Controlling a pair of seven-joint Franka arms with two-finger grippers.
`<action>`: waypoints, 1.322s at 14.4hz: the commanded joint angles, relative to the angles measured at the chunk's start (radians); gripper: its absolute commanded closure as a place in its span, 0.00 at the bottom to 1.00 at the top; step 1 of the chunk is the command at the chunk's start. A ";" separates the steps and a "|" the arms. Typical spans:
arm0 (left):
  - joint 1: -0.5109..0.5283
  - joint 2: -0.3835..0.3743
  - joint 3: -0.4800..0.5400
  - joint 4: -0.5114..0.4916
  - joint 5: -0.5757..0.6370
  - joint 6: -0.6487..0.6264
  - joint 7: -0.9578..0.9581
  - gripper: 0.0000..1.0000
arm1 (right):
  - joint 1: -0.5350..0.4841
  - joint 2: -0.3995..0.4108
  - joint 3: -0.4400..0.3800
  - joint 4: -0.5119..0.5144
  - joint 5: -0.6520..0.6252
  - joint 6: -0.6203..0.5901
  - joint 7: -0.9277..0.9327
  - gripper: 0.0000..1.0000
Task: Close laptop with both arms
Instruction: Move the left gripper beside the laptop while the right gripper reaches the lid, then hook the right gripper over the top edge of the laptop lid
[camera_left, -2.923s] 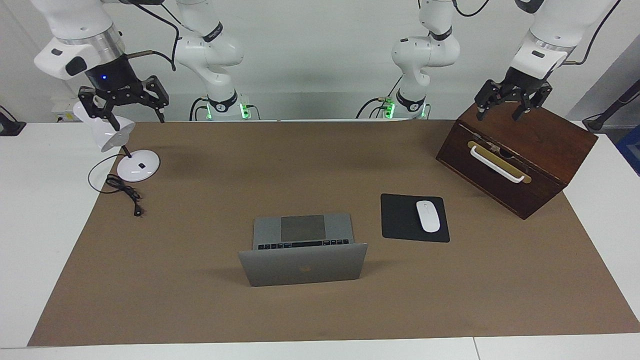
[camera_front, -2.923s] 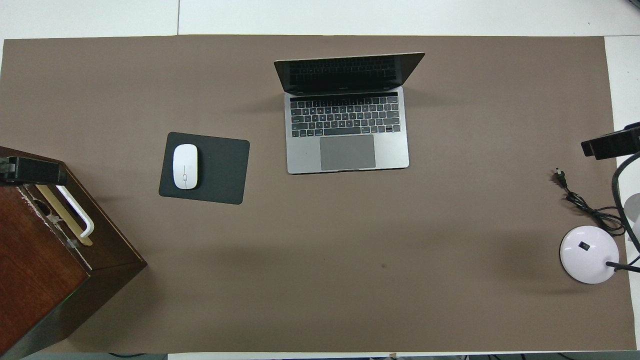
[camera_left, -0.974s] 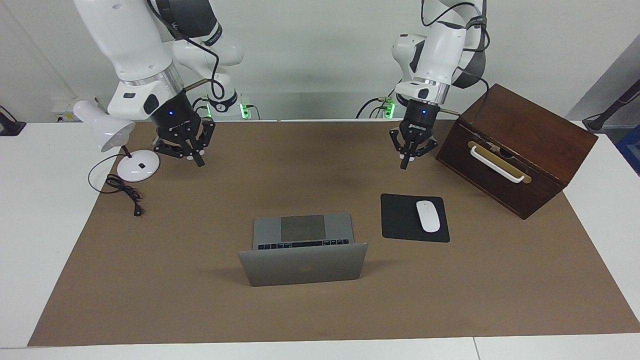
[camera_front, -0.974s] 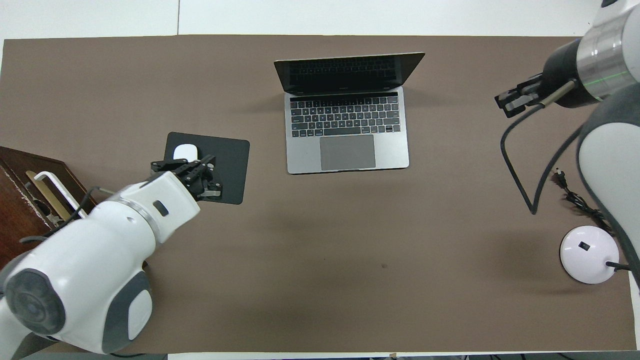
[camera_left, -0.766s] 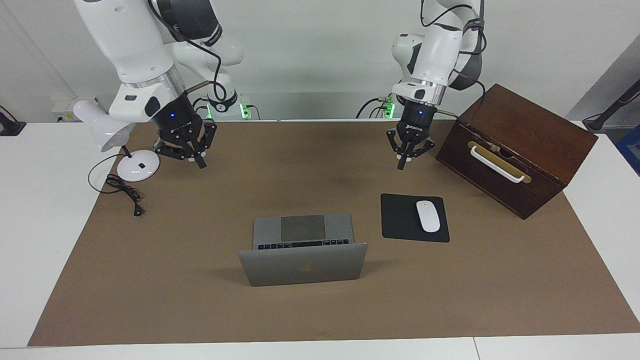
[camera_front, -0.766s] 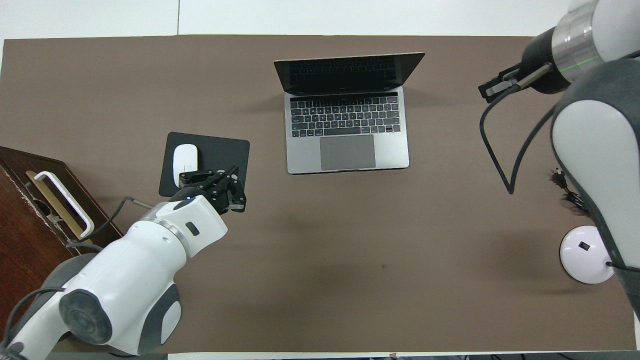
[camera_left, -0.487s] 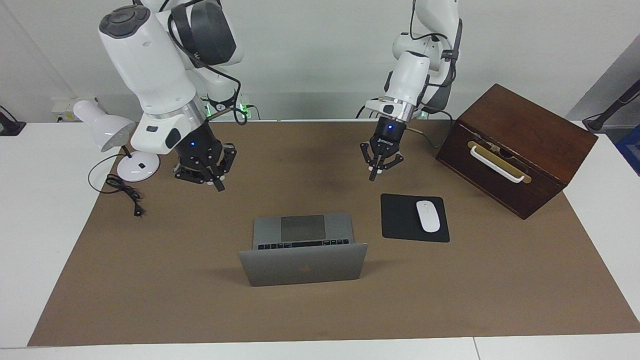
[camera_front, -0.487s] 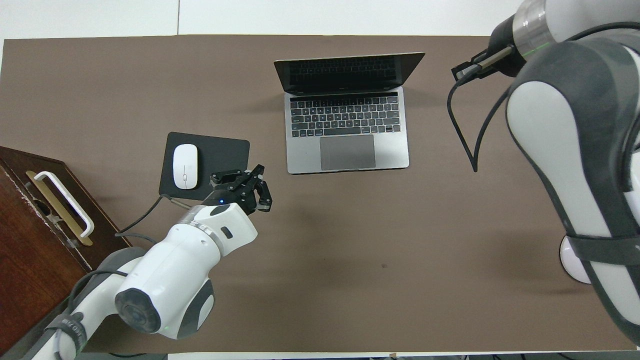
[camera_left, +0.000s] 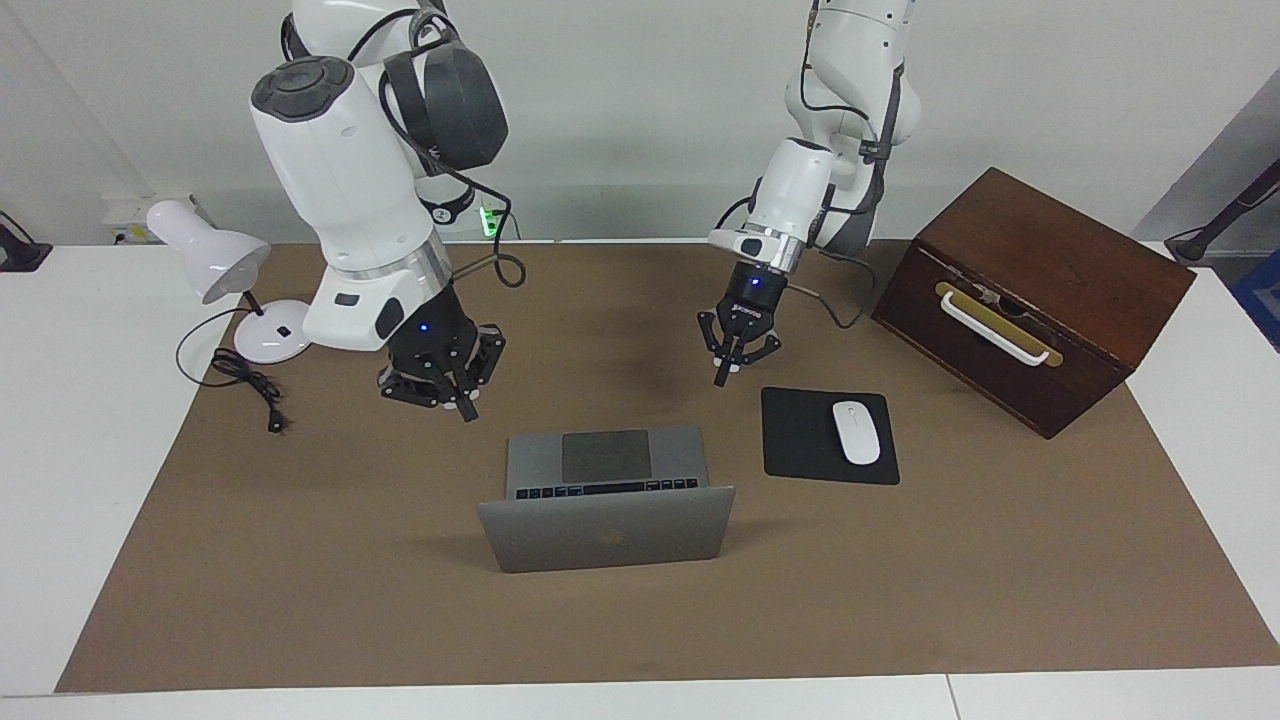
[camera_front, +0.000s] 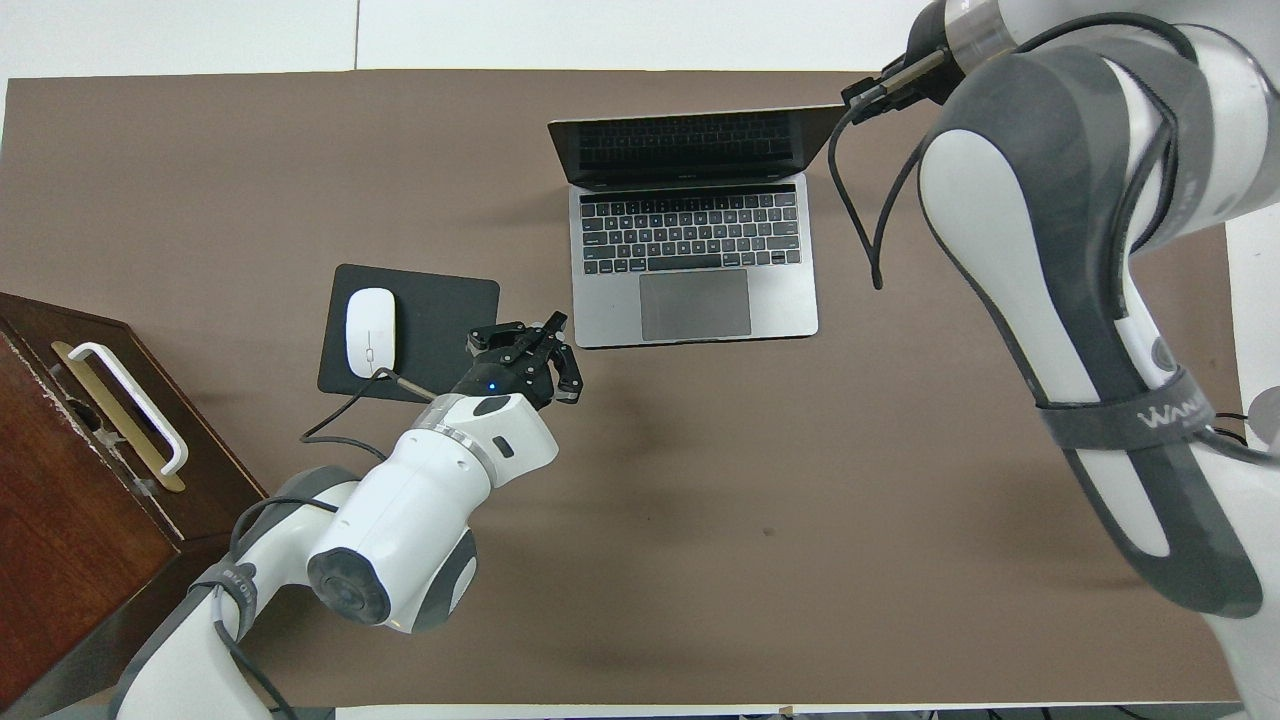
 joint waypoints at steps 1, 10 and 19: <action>-0.022 0.113 0.017 0.096 -0.013 0.042 0.014 1.00 | -0.014 0.066 0.043 0.050 -0.015 0.059 0.064 1.00; -0.004 0.237 0.021 0.181 0.025 0.042 0.036 1.00 | 0.001 0.168 0.067 0.113 -0.015 0.188 0.163 1.00; 0.049 0.301 0.021 0.227 0.082 0.042 0.043 1.00 | 0.000 0.241 0.107 0.113 -0.007 0.359 0.202 1.00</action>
